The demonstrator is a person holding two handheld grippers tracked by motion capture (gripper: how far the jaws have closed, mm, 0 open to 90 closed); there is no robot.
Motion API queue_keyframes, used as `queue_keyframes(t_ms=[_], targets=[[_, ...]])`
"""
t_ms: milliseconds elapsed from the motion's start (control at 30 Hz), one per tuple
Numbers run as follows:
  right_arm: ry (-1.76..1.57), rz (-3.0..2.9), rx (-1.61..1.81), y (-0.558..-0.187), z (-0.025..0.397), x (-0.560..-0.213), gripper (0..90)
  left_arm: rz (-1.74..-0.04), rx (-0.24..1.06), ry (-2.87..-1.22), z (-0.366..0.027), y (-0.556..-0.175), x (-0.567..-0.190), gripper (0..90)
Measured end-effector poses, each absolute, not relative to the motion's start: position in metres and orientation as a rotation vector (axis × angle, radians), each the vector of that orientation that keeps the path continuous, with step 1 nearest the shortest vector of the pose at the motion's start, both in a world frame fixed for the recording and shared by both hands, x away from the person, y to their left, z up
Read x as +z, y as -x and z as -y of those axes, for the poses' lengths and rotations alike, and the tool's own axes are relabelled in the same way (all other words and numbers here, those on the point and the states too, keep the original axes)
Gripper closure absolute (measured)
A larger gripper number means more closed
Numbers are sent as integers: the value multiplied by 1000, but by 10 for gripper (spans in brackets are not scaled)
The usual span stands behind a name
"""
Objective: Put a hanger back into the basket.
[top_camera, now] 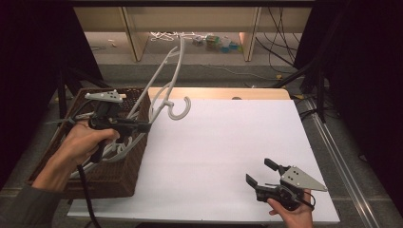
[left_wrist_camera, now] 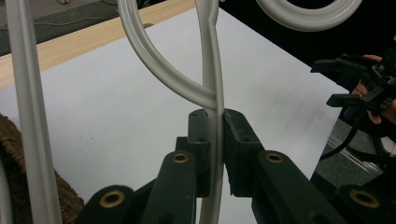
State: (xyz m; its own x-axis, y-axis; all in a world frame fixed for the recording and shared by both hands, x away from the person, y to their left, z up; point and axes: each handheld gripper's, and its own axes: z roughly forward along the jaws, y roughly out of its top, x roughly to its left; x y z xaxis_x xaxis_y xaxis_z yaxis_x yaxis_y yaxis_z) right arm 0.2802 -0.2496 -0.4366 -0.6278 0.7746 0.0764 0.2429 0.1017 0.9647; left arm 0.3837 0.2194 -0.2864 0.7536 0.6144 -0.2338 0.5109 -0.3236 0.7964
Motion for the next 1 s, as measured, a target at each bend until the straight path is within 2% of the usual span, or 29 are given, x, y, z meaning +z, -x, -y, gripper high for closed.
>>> queue_keyframes(t_ms=[1000], targets=[[-996, -1945, 1525, -280, 250, -436, 166, -994, 158, -2064, -300, -389, -332, 819]])
